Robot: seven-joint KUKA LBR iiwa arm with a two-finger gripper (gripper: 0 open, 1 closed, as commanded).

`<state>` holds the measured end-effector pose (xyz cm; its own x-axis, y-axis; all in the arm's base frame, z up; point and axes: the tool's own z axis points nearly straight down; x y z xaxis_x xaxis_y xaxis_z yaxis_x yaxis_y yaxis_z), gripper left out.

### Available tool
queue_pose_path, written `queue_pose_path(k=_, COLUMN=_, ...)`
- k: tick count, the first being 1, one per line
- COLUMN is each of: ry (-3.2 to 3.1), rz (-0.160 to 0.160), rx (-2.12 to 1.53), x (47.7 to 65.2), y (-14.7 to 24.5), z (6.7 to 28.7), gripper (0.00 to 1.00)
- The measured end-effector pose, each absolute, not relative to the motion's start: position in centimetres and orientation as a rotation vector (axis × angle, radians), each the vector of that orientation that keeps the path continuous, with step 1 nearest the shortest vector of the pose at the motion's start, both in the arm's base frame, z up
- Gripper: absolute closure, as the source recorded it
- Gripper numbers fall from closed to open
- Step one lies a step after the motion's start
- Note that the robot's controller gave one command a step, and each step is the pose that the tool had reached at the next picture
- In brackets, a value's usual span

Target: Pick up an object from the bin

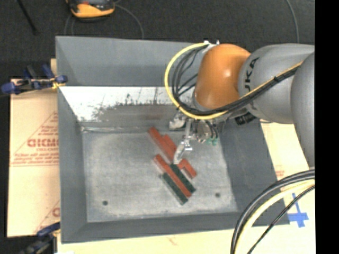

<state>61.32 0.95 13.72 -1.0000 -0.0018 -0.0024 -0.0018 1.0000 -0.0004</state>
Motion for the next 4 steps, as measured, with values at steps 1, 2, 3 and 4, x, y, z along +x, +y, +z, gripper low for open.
queue_pose_path(k=1, ry=3.127, rz=0.003, rx=-0.261, x=64.1, y=-1.0, z=9.5, gripper=1.00)
queue_pose_path(k=2, ry=3.126, rz=0.003, rx=-0.261, x=64.1, y=-1.0, z=9.5, gripper=1.00)
queue_pose_path(k=3, ry=3.128, rz=-0.003, rx=-0.256, x=63.1, y=-0.3, z=27.5, gripper=1.00)
queue_pose_path(k=4, ry=3.125, rz=-0.003, rx=-0.255, x=63.2, y=-0.2, z=28.3, gripper=1.00)
